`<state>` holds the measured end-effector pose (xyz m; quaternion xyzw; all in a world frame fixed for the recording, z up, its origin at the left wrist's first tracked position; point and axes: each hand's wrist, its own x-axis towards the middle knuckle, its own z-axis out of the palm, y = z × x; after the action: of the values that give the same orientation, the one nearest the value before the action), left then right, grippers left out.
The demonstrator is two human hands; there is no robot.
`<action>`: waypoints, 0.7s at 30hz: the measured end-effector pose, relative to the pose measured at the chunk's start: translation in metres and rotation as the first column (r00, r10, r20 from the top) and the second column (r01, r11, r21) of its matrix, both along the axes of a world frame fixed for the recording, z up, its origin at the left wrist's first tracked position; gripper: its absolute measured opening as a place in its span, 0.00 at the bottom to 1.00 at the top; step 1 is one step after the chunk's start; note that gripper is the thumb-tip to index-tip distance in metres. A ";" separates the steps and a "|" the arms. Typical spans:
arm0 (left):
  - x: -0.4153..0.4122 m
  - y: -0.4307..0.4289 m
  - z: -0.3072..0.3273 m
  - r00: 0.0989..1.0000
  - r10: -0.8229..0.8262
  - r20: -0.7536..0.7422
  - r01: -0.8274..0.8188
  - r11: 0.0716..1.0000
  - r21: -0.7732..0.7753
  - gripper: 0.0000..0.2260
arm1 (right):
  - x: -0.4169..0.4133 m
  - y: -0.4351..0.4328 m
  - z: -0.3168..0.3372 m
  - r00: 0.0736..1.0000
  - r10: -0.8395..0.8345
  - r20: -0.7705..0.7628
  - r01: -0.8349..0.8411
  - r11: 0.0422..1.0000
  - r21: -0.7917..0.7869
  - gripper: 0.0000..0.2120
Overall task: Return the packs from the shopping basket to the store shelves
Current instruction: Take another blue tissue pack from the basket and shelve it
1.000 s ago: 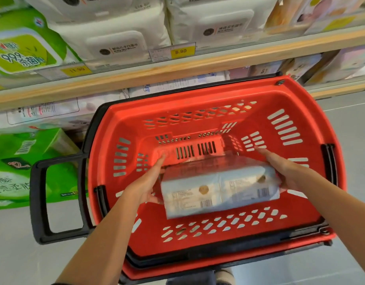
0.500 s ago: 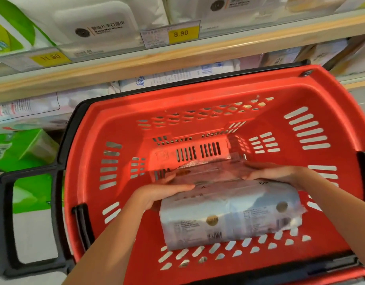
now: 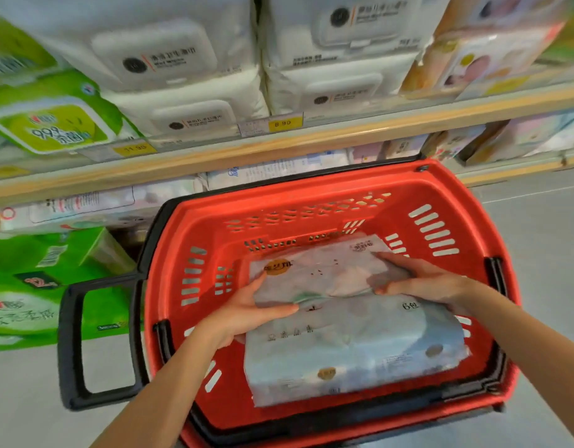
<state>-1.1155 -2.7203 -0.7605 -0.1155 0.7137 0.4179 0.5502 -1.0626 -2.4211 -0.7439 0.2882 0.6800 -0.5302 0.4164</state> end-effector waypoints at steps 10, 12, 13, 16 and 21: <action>0.005 -0.012 0.178 0.948 0.072 -0.309 -0.025 0.988 0.156 0.53 | 0.015 -0.003 0.193 0.943 0.006 -0.332 0.010 0.999 0.047 0.40; 0.008 -0.014 0.228 0.926 0.100 -0.363 -0.037 0.983 0.178 0.57 | 0.019 -0.006 0.243 0.915 0.028 -0.403 0.003 0.997 0.075 0.41; 0.009 -0.016 0.252 0.914 0.119 -0.388 -0.047 0.981 0.190 0.59 | 0.022 -0.008 0.270 0.899 0.032 -0.437 0.007 0.996 0.087 0.40; 0.017 -0.024 0.332 0.858 0.139 -0.495 -0.040 0.978 0.204 0.58 | 0.028 -0.018 0.348 0.822 0.100 -0.560 -0.011 0.987 0.160 0.41; 0.027 -0.045 0.469 0.659 0.148 -0.737 -0.016 0.983 0.183 0.57 | 0.035 -0.037 0.473 0.630 0.224 -0.743 -0.009 0.960 0.281 0.42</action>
<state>-1.0887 -2.7652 -0.2916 0.0788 0.8344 0.5087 0.1968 -1.0272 -2.4581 -0.2710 0.0406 0.8705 -0.4836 0.0814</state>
